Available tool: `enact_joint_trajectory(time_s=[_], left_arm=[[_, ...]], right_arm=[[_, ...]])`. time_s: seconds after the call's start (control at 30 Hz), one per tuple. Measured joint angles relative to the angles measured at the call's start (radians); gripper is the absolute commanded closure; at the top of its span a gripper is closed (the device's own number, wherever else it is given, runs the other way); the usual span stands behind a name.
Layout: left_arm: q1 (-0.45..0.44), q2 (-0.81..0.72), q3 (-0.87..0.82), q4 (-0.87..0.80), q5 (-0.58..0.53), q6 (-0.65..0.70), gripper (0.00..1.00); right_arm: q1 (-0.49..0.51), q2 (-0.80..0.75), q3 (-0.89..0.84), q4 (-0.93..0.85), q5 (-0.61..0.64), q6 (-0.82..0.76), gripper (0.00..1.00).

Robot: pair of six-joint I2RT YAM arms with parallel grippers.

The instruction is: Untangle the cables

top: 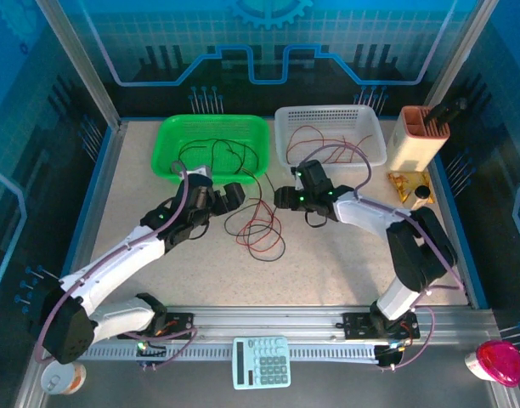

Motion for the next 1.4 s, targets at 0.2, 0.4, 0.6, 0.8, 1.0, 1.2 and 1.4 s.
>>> enact_joint_trajectory(time_s=[0.2,0.4,0.6,0.8,1.0,1.2,1.4], left_arm=[[0.000,-0.003,-0.012,-0.002,0.017,-0.017,0.01],[0.000,-0.003,-0.015,-0.001,0.025,-0.017,0.01],[0.000,-0.003,-0.024,0.002,0.033,-0.018,0.01],[0.000,-0.003,-0.025,0.003,0.036,-0.018,0.01],[0.000,-0.003,-0.025,0.007,0.043,-0.018,0.01],[0.000,-0.003,-0.025,0.011,0.053,-0.018,0.01],[0.000,-0.003,-0.023,0.020,0.080,-0.020,0.01]], right_arm=[[0.031,0.107,0.048,-0.024,0.027,0.019,0.51],[0.035,0.167,0.085,-0.024,0.029,0.042,0.56],[0.035,0.225,0.117,-0.023,0.029,0.059,0.62],[0.035,0.248,0.126,-0.020,0.029,0.074,0.81],[0.036,0.248,0.121,-0.001,0.018,0.086,1.00],[0.034,0.154,0.050,0.005,0.021,0.084,1.00],[0.034,-0.001,0.003,0.006,0.040,0.073,1.00]])
